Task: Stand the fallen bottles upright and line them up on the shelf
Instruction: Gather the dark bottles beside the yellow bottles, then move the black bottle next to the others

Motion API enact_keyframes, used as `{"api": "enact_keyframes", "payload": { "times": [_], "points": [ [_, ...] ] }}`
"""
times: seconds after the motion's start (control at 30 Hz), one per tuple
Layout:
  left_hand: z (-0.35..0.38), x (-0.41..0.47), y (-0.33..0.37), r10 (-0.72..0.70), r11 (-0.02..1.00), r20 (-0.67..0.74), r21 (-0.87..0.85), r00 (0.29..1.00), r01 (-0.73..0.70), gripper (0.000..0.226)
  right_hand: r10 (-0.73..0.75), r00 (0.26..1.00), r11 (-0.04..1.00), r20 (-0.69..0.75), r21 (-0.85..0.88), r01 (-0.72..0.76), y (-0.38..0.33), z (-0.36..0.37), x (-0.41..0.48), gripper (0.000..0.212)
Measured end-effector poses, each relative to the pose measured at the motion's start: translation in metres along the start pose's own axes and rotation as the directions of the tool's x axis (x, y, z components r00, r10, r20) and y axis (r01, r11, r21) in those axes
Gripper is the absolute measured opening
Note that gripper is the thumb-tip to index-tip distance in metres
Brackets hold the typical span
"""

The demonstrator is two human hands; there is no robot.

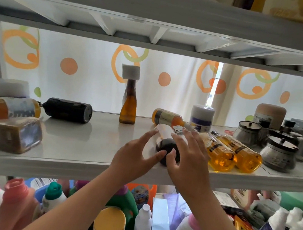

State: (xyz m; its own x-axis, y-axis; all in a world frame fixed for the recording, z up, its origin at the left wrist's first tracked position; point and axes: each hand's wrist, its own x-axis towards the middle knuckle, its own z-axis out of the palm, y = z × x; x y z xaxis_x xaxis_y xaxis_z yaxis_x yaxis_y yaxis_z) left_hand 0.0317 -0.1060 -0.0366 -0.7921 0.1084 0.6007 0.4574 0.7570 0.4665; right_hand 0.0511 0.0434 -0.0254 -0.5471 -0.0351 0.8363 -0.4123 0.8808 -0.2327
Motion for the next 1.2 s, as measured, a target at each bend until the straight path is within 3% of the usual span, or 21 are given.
{"api": "enact_keyframes", "payload": {
  "times": [0.17, 0.47, 0.67, 0.83, 0.97, 1.03, 1.2],
  "points": [
    [-0.026, 0.0, -0.019, -0.113, 0.993, -0.111, -0.027, 0.987, 0.111, 0.041, -0.093, 0.996, 0.995, 0.011, 0.042, 0.093, -0.028, 0.017, 0.009, 0.038],
    [-0.075, 0.008, -0.067, -0.293, 0.956, -0.205, -0.032, 0.934, 0.293, 0.035, -0.197, 0.97, 0.972, 0.141, 0.156, 0.175, -0.087, 0.059, 0.022, 0.042],
    [-0.09, 0.035, -0.107, -0.429, 0.901, -0.27, -0.196, 0.862, 0.387, 0.037, -0.162, 0.936, 0.924, 0.312, 0.381, 0.033, -0.131, 0.094, 0.043, 0.052],
    [-0.1, 0.054, -0.135, -0.609, 0.788, -0.314, -0.338, 0.728, 0.514, 0.035, -0.066, 0.88, 0.906, 0.47, 0.398, -0.145, -0.153, 0.145, 0.07, 0.066],
    [-0.102, 0.066, -0.14, -0.628, 0.775, -0.312, -0.333, 0.713, 0.538, 0.035, 0.025, 0.808, 0.873, 0.589, 0.382, -0.305, -0.16, 0.183, 0.081, 0.08],
    [-0.101, 0.066, -0.146, -0.619, 0.785, -0.347, -0.308, 0.705, 0.538, 0.036, 0.01, 0.783, 0.876, 0.621, 0.373, -0.307, -0.162, 0.196, 0.085, 0.084],
    [-0.101, 0.058, -0.167, -0.611, 0.792, -0.369, -0.283, 0.701, 0.541, 0.039, -0.128, 0.81, 0.894, 0.572, 0.42, -0.156, -0.168, 0.224, 0.109, 0.086]
  ]
}}
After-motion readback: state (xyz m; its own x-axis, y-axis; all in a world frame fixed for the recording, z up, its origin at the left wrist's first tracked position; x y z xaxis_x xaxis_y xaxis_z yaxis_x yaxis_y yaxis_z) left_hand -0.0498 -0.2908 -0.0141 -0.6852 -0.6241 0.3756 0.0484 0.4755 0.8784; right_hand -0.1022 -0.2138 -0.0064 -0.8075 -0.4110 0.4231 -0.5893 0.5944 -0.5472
